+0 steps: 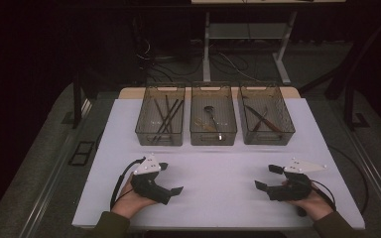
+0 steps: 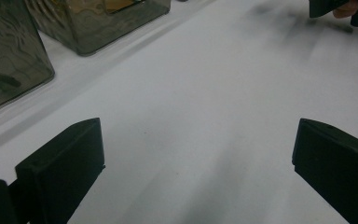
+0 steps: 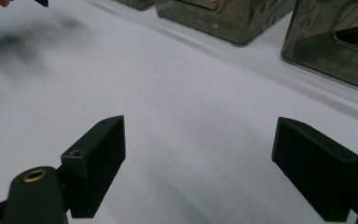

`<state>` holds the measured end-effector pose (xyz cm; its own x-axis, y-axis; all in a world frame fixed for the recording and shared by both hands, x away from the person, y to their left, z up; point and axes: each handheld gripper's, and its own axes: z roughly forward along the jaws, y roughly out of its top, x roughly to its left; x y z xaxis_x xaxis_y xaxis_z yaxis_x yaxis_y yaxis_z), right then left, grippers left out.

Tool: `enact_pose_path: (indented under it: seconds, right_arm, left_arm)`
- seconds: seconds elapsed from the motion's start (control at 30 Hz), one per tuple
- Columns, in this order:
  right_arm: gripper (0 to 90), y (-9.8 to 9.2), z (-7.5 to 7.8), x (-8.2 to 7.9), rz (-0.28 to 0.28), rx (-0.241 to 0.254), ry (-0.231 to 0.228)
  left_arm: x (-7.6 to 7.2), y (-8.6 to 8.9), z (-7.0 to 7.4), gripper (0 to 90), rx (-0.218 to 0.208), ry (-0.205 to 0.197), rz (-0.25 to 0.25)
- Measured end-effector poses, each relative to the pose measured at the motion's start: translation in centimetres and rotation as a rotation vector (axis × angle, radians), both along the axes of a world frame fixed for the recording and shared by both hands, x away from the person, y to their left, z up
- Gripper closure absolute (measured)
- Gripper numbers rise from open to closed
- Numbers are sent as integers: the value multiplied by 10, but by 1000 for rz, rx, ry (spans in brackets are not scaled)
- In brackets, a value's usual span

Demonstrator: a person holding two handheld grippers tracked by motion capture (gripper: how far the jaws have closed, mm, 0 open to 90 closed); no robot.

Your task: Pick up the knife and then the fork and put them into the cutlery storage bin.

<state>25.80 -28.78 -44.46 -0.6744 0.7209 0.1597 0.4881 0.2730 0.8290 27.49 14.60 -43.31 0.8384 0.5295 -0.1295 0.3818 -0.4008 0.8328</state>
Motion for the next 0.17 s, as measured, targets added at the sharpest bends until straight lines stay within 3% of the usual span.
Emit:
enact_pose_path:
  seconds: [0.17]
  right_arm:
    - [171,-1,0,0,-3,-9,-7]
  left_arm:
    - [0,0,0,8,6,0,-1]
